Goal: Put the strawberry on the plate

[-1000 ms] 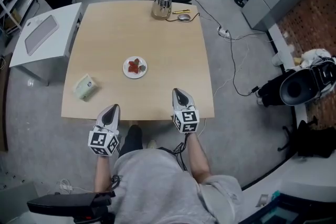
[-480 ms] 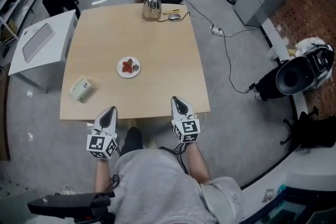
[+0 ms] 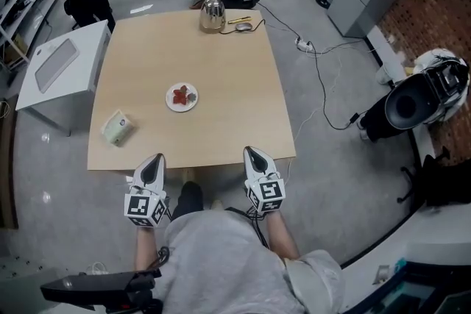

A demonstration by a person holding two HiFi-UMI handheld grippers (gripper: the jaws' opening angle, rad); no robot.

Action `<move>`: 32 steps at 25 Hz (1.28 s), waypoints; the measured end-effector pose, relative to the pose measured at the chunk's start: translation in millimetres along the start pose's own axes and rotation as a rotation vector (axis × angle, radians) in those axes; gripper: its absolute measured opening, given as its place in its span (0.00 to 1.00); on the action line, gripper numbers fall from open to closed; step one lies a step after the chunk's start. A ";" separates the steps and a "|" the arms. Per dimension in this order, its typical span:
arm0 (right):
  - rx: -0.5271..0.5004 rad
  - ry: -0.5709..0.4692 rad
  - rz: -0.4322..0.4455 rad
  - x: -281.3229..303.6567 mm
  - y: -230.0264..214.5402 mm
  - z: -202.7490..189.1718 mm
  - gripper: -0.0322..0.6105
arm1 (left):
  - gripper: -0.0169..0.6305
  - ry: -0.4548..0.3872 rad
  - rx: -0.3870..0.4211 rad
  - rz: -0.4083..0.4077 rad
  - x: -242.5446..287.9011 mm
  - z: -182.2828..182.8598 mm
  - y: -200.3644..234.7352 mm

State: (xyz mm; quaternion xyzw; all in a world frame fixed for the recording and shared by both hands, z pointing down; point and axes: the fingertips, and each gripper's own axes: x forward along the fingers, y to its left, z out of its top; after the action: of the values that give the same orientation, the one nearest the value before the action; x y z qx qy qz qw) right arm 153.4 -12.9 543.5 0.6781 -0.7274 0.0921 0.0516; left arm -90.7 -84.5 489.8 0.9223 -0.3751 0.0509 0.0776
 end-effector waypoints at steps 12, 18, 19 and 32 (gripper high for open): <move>0.006 -0.004 0.012 -6.4 7.0 1.1 0.06 | 0.06 0.002 0.012 0.006 -5.4 -2.1 0.3; -0.001 -0.006 0.008 -5.4 8.9 0.2 0.06 | 0.06 0.007 0.011 0.007 -7.7 -6.9 2.4; -0.003 -0.007 0.007 -5.3 8.6 0.4 0.06 | 0.06 0.007 0.010 0.008 -7.6 -7.2 2.6; 0.005 0.000 0.004 -5.1 5.5 -1.2 0.06 | 0.06 0.013 0.012 -0.001 -3.0 -8.0 -1.6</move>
State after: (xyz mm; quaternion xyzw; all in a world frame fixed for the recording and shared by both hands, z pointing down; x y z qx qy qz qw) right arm 148.2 -7.2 543.3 0.6766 -0.7286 0.0940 0.0498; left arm -92.0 -79.9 497.0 0.9226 -0.3737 0.0592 0.0747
